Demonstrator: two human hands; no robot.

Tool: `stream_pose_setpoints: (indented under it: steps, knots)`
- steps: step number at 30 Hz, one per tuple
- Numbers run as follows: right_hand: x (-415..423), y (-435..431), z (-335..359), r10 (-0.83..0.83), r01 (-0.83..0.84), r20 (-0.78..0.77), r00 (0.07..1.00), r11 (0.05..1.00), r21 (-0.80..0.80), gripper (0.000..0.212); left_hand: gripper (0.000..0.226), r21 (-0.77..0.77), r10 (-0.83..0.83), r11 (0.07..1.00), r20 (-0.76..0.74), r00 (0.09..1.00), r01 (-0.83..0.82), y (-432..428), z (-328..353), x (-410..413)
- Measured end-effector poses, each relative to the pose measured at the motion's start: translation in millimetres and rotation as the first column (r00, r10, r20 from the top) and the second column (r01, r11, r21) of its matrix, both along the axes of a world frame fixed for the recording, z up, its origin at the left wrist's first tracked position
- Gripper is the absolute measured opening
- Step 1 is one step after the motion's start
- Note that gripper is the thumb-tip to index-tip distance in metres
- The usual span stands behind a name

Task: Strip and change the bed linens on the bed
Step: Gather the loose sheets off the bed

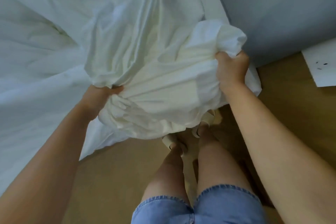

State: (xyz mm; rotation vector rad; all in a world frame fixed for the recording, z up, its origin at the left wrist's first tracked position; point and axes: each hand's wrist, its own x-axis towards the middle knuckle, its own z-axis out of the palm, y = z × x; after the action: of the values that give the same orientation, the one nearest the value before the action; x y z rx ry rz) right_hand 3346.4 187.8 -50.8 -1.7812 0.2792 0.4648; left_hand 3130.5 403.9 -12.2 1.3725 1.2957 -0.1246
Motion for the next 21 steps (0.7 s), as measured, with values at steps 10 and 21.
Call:
stream_pose_setpoints:
  steps: [10, 21]
  knots:
    - [-17, -16, -31, 0.113, -0.112, -0.003, 0.994, 0.983, -0.143, 0.013, 0.054, 0.188, 0.128, 0.975, -0.05, 0.991, -0.116, -6, -45, -26]
    - [-83, -25, -24, 0.584, -0.317, 0.181, 0.791, 0.645, -0.695, 0.067, 0.06, 0.14, 0.218, 0.967, -0.021, 0.976, -0.213, -22, -70, -27]
